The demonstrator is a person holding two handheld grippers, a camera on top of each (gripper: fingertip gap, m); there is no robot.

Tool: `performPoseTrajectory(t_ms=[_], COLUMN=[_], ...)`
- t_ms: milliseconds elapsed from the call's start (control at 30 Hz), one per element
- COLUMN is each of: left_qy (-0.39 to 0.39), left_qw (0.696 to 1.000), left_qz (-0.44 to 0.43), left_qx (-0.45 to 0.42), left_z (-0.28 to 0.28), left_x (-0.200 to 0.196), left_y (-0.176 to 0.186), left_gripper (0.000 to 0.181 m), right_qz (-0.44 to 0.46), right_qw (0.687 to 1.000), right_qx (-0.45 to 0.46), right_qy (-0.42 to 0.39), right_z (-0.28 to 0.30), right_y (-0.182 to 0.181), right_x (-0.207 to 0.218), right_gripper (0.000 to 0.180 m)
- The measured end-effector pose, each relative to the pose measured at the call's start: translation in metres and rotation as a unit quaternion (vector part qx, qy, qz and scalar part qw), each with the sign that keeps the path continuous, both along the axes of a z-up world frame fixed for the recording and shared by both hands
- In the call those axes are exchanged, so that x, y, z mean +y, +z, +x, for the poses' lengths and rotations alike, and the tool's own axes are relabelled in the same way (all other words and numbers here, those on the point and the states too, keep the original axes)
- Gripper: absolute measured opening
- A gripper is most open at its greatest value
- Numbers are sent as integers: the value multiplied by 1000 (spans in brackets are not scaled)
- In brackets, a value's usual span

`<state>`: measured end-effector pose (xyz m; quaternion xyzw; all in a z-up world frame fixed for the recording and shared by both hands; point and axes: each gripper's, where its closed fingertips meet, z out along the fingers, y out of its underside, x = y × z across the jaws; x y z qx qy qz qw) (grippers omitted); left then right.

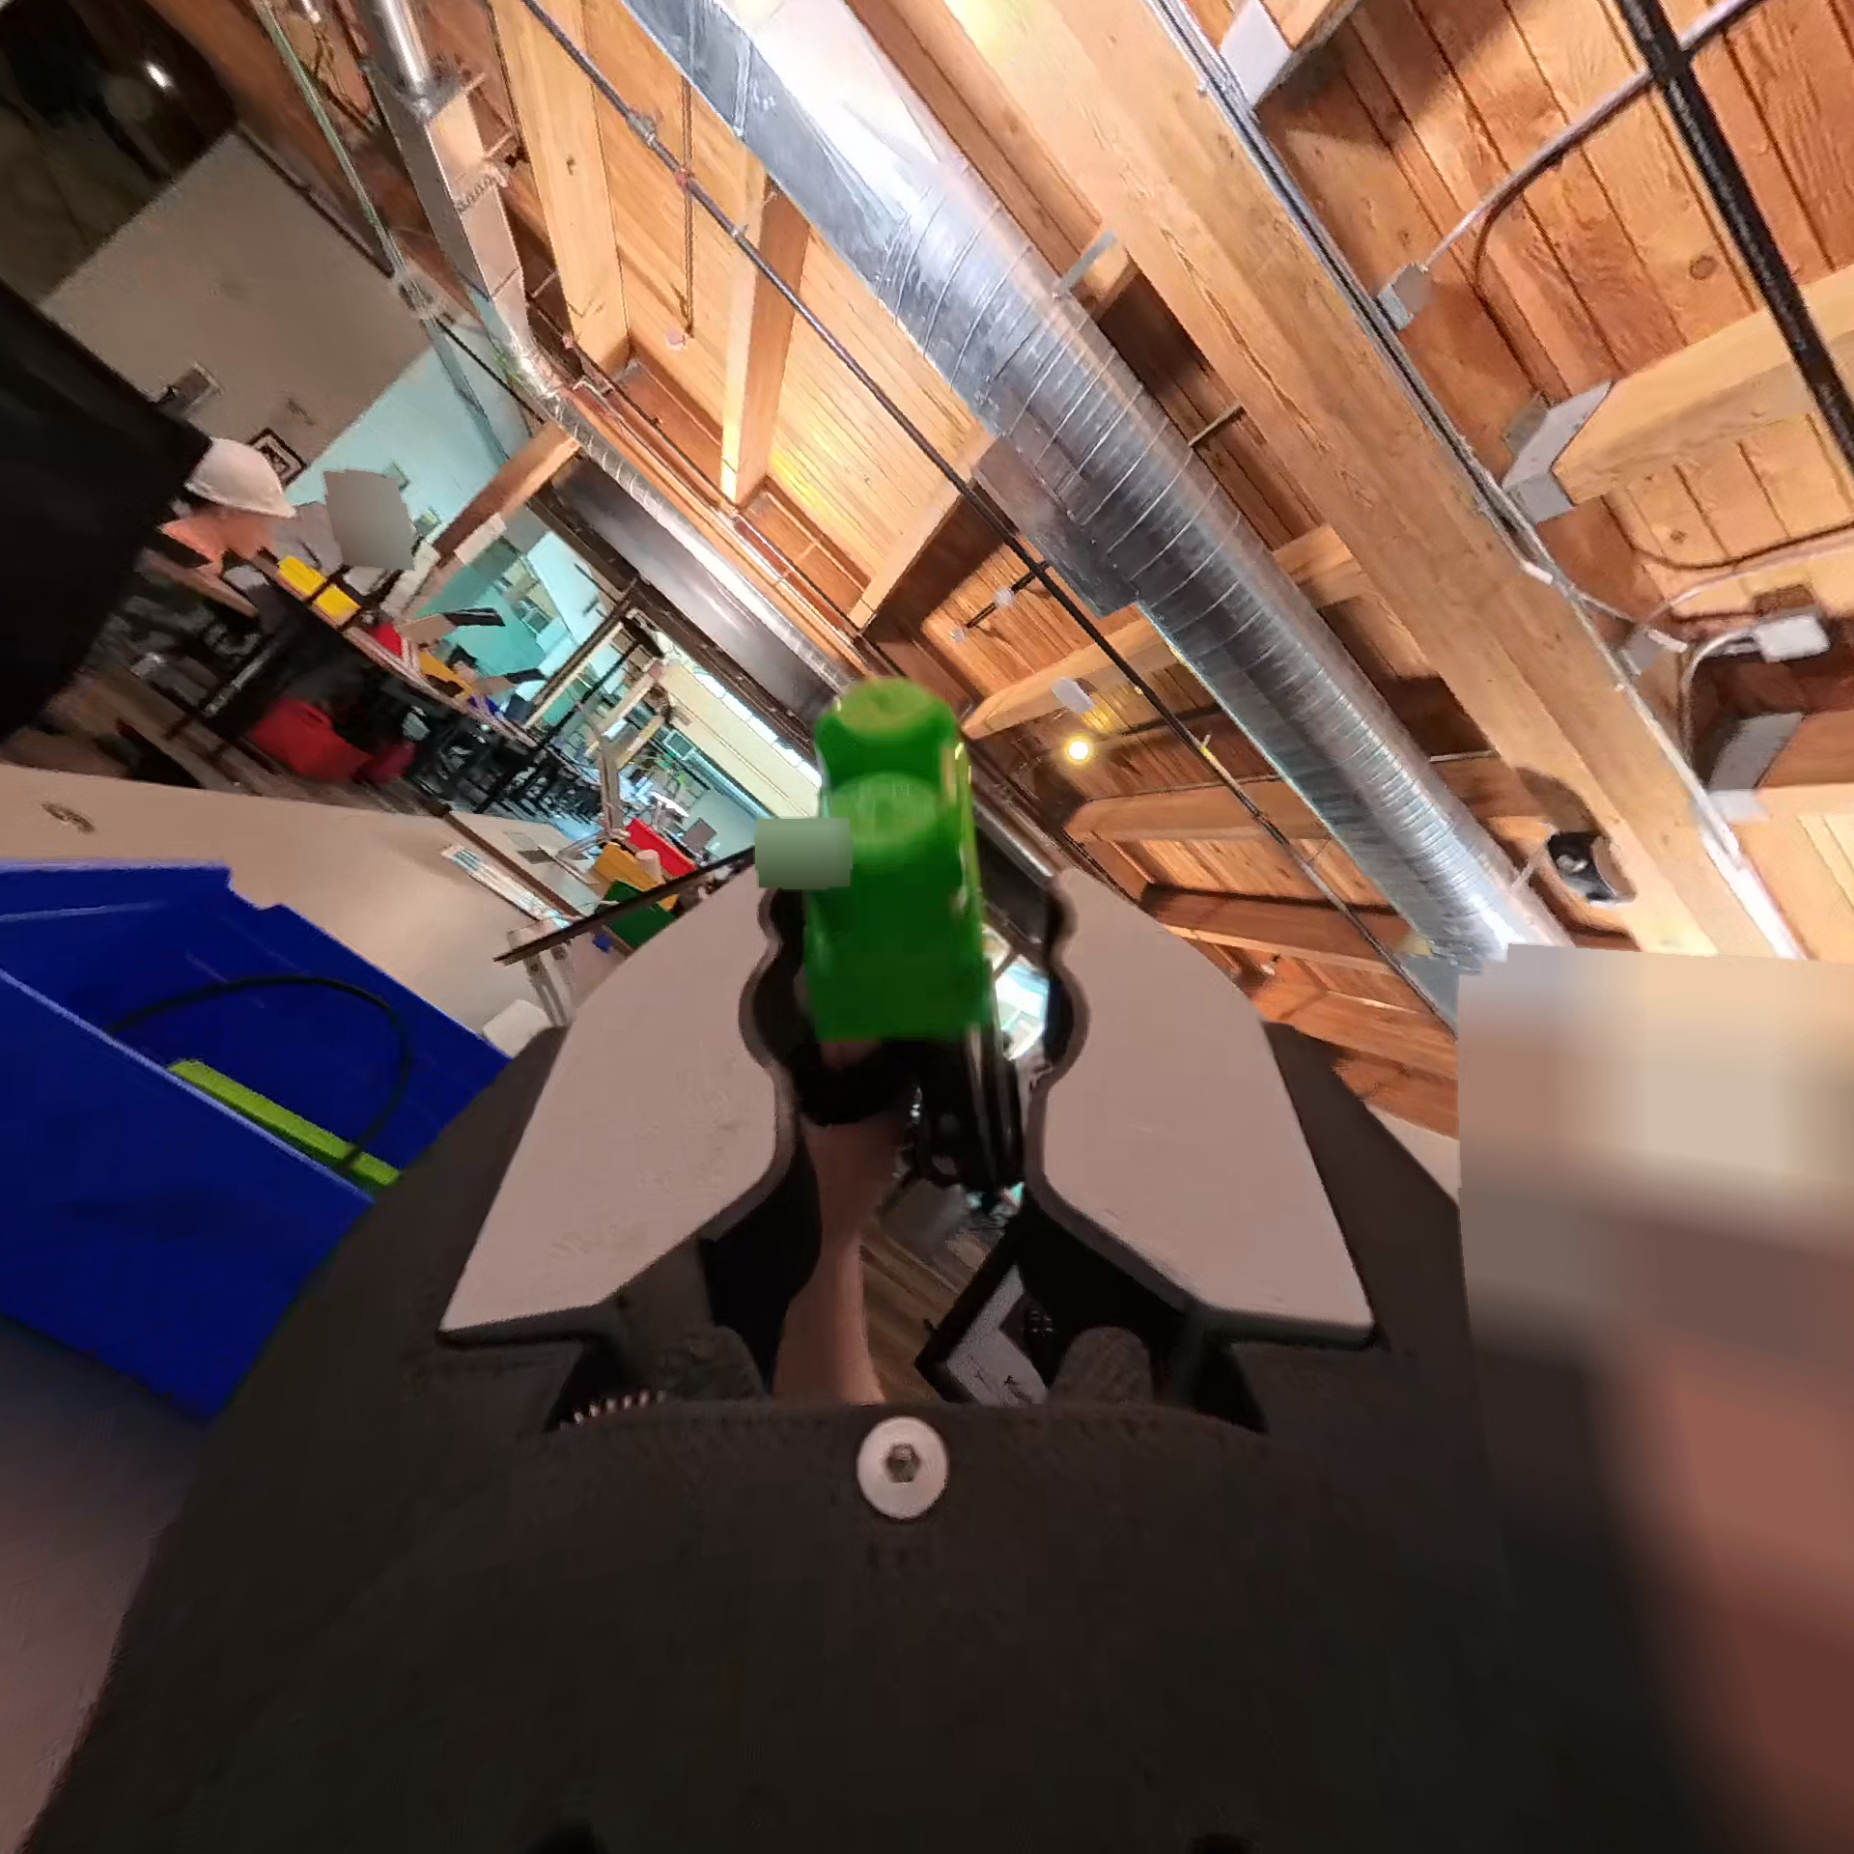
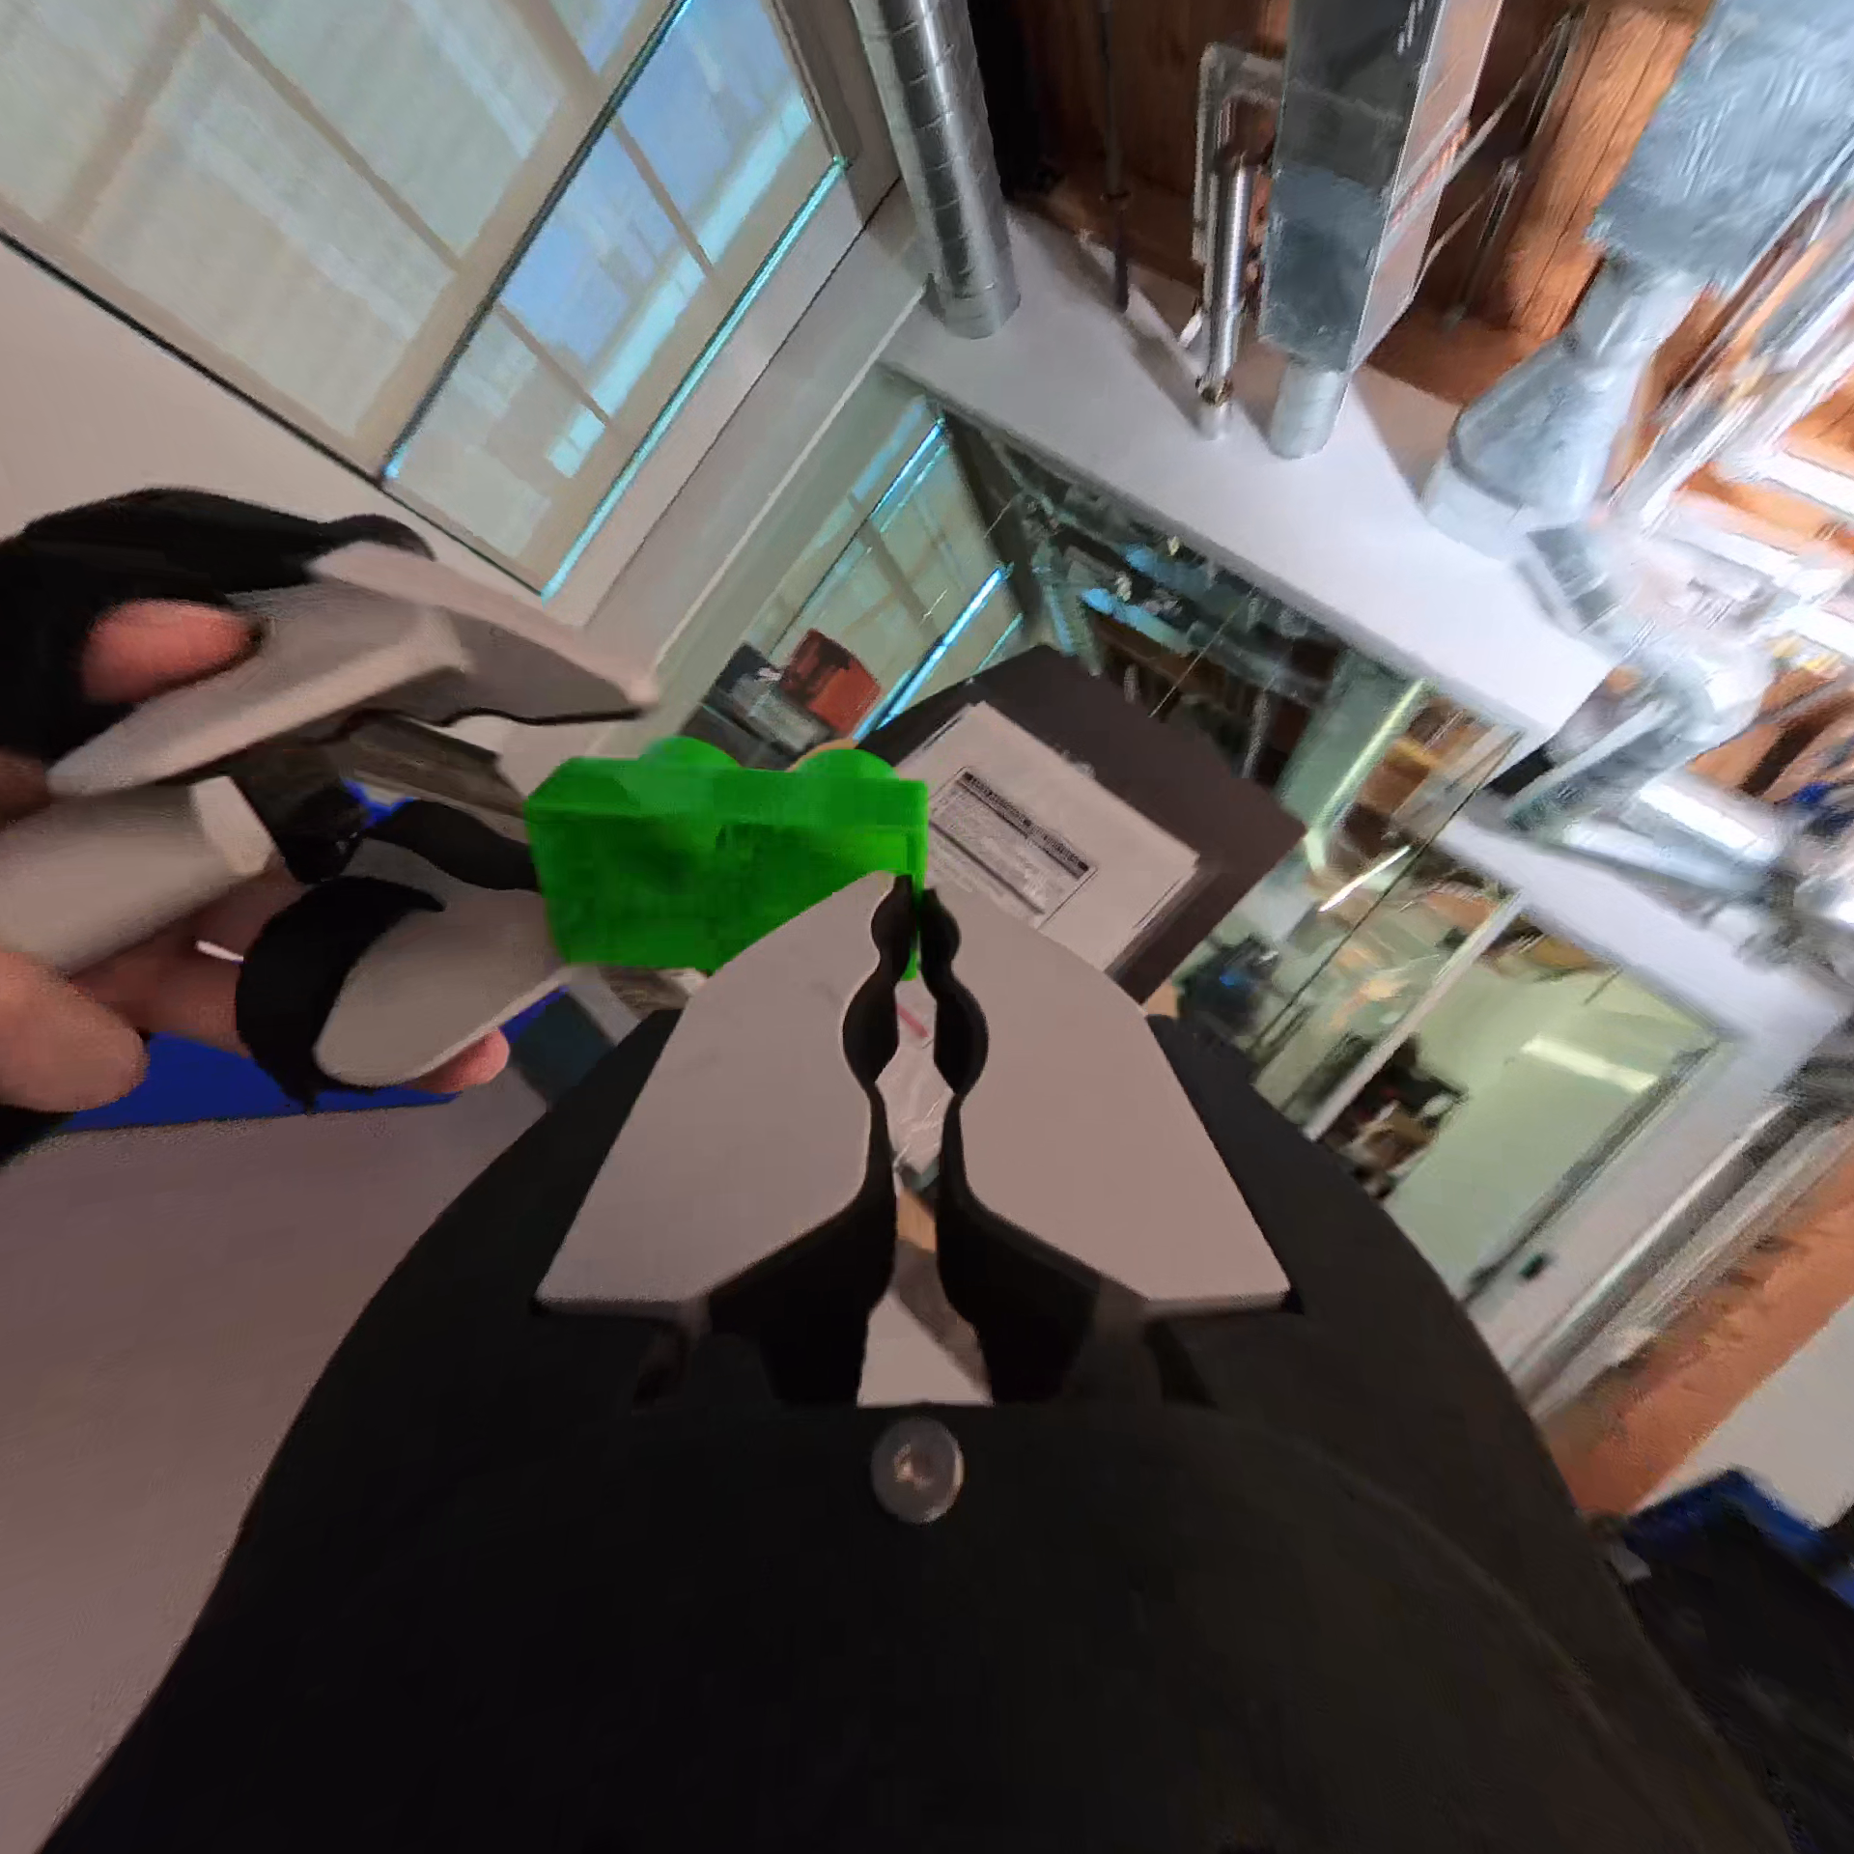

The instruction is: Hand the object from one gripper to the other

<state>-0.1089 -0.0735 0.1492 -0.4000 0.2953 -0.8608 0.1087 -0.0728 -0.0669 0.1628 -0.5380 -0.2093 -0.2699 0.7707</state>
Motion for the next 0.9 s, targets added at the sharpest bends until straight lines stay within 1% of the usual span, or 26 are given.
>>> performPoseTrajectory(t_ms=[67,133,167,200,233,300,367,400,433,467,533,567,633,700,767,900], left_qy=[27,66,84,99,111,124,137,146,162,178,189,188,183,179,190,215], left_qw=[999,992,987,980,973,953,927,911,890,866,824,810,798,794,781,759], left_qz=[43,100,132,166,199,270,343,381,422,462,529,551,569,572,583,594], left_qx=[-14,-27,-33,-39,-45,-56,-63,-66,-66,-66,-70,-72,-85,-106,-120,-160], left_z=[-1,-3,-5,-6,-7,-9,-9,-8,-6,-3,2,4,7,5,3,-6], left_x=[0,1,1,1,-1,-6,-12,-14,-15,-17,-26,-33,-47,-61,-68,-75], left_y=[2,5,6,6,6,4,-3,-8,-14,-21,-36,-42,-49,-49,-48,-40], left_gripper=[52,58,60,61,61,56,56,57,58,61,60,59,59,58,57,46], right_qz=[-53,-116,-156,-203,-252,-344,-407,-429,-442,-443,-443,-452,-467,-478,-487,-487], right_qw=[997,985,973,955,929,855,765,719,681,656,631,618,594,567,538,485], right_qx=[53,113,148,188,231,310,385,413,432,442,437,426,400,386,377,369], right_qy=[32,58,79,108,145,234,318,358,394,422,464,483,518,549,576,625], right_z=[14,34,42,49,53,55,53,50,47,45,35,25,5,-14,-31,-55], right_y=[-3,-10,-18,-27,-39,-63,-81,-86,-87,-85,-82,-82,-81,-80,-80,-75], right_x=[-1,-3,-5,-7,-11,-24,-39,-46,-51,-53,-55,-57,-60,-60,-59,-60], right_gripper=[2,2,2,2,1,2,2,2,2,1,1,1,1,2,2,2])
